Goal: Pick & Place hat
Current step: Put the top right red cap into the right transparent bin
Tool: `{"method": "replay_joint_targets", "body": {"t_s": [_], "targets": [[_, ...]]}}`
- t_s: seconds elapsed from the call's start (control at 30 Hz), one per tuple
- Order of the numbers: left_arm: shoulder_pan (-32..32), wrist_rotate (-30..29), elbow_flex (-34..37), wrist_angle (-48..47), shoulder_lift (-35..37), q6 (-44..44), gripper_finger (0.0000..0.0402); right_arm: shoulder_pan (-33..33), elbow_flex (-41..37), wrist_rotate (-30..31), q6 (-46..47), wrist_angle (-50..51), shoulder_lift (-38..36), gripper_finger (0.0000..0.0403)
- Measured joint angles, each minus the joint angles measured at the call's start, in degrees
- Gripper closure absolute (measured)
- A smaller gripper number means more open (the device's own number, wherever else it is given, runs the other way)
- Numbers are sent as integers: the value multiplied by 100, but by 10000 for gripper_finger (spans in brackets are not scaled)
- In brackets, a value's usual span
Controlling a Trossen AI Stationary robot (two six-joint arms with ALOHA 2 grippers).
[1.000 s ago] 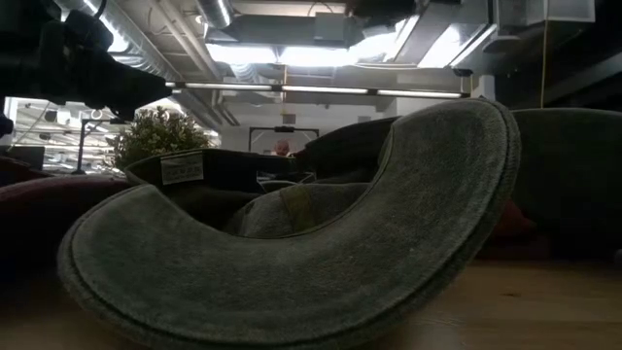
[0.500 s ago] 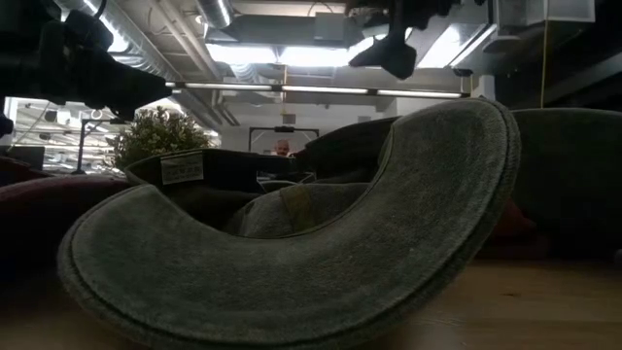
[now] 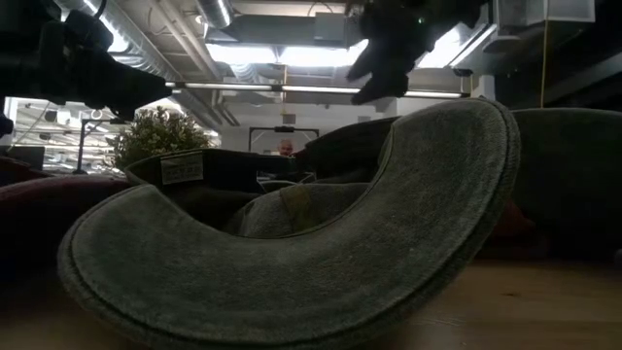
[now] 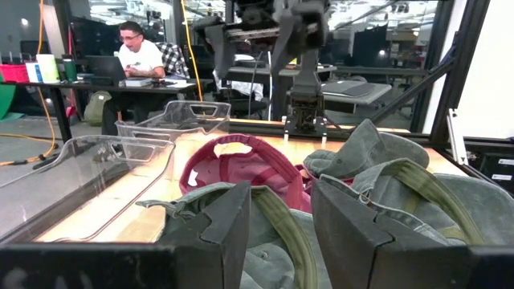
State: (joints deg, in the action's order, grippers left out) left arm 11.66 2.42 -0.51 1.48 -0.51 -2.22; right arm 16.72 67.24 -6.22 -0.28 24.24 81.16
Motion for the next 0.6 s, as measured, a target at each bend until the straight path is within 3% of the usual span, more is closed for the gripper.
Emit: {"method": "replay_joint_targets", "body": {"t_s": [0.17, 0.4, 0.6], "targets": [[1, 2, -2, 0, 0, 0, 272, 106, 0, 719, -915, 9, 125, 40], [2, 3, -2, 0, 0, 0, 272, 114, -2, 706, -1915, 40, 536, 40], [2, 2, 0, 0, 0, 0, 272, 119, -2, 714, -1704, -157, 991, 40]]}}
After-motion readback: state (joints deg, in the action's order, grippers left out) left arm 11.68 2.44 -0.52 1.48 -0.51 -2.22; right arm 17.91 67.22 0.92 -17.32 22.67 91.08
